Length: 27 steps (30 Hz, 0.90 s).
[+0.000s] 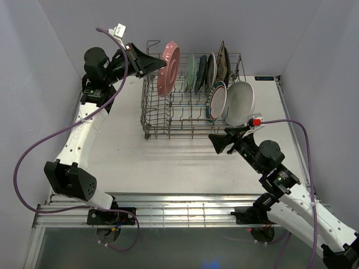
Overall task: Load the plates into the dish rack
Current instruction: Insert the plate into the dish rack.
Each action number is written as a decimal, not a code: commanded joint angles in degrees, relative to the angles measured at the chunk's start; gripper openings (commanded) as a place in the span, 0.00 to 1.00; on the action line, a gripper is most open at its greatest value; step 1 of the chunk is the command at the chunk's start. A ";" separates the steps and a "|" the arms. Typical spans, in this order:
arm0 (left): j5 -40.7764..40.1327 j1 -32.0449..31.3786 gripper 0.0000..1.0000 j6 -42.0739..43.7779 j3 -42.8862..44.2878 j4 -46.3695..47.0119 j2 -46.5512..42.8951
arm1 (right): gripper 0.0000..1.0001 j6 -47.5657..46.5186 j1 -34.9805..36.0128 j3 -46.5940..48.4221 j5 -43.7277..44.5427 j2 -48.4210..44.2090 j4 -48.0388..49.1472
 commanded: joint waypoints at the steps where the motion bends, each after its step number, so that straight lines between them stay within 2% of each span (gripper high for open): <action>1: -7.46 -2.46 0.00 2.27 -0.73 8.90 -2.27 | 0.90 0.32 0.07 -0.48 1.10 -1.24 1.58; 7: -10.46 -5.27 0.00 3.60 -4.52 12.33 -2.37 | 0.90 0.32 0.07 -0.57 1.45 -1.85 1.14; 12: -8.79 -6.07 0.00 4.73 -2.58 12.68 -0.08 | 0.90 0.67 0.07 -0.57 1.80 -1.77 1.14; 19: -12.30 -7.74 0.00 10.00 -3.73 12.77 0.71 | 0.90 1.37 0.15 -0.74 1.62 -1.77 1.76; 27: -12.91 -8.88 0.00 10.36 -1.88 12.68 4.67 | 0.90 1.72 0.07 -0.65 1.89 -2.29 1.41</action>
